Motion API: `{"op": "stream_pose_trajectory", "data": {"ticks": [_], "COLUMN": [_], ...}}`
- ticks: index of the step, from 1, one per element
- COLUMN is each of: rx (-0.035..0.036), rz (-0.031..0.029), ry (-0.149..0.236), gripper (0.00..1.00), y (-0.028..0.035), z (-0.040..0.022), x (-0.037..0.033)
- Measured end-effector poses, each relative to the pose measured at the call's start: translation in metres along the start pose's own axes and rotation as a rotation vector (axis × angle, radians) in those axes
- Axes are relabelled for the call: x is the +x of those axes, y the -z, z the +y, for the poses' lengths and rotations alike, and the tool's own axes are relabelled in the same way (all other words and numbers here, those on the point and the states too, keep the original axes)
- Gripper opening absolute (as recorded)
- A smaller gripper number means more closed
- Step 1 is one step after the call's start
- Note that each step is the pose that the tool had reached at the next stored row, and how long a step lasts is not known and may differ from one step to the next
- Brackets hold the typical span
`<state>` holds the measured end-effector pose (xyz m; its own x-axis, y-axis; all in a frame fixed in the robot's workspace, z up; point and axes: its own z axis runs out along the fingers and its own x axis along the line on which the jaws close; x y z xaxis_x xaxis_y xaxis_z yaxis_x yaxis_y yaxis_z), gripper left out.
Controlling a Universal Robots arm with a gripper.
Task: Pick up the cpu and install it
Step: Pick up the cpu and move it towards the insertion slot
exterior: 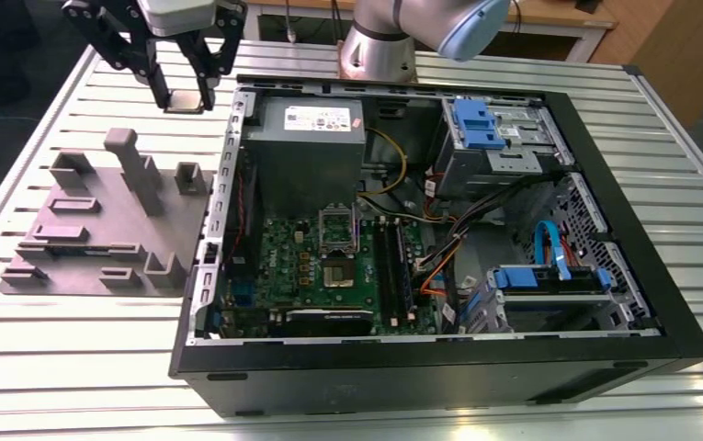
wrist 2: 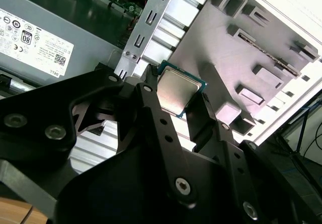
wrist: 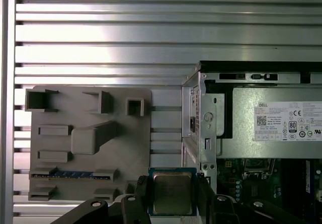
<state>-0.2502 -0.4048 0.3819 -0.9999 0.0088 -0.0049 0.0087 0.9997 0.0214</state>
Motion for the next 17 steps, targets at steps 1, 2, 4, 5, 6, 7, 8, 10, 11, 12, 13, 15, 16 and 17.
{"op": "stream_pose_trajectory", "data": {"ticks": [1, 2, 4, 5, 6, 7, 8, 10, 11, 12, 13, 15, 16, 17], "rx": [0.0, 0.0, 0.0, 0.0, 0.0, 0.0, 0.0, 0.0, 0.0, 0.0, 0.0, 0.0, 0.0, 0.0], "rz": [0.0, 0.0, 0.0, 0.0, 0.0, 0.0, 0.0, 0.0, 0.0, 0.0, 0.0, 0.0, 0.0, 0.0], "ry": [0.0, 0.0, 0.0, 0.0, 0.0, 0.0, 0.0, 0.0, 0.0, 0.0, 0.0, 0.0, 0.0, 0.0], "gripper": [0.47, 0.47, 0.47, 0.47, 0.47, 0.47, 0.47, 0.47, 0.47, 0.47, 0.47, 0.47, 0.47, 0.47], "y": [0.0, 0.0, 0.0, 0.0, 0.0, 0.0, 0.0, 0.0, 0.0, 0.0, 0.0, 0.0, 0.0, 0.0], "z": [0.0, 0.0, 0.0, 0.0, 0.0, 0.0, 0.0, 0.0, 0.0, 0.0, 0.0, 0.0, 0.0, 0.0], "x": [-0.0001, -0.0001, -0.0004, -0.0005, -0.0005, -0.0008, -0.0012, -0.0016, -0.0017, -0.002, -0.0023, -0.0025, -0.0027, -0.0029]}}
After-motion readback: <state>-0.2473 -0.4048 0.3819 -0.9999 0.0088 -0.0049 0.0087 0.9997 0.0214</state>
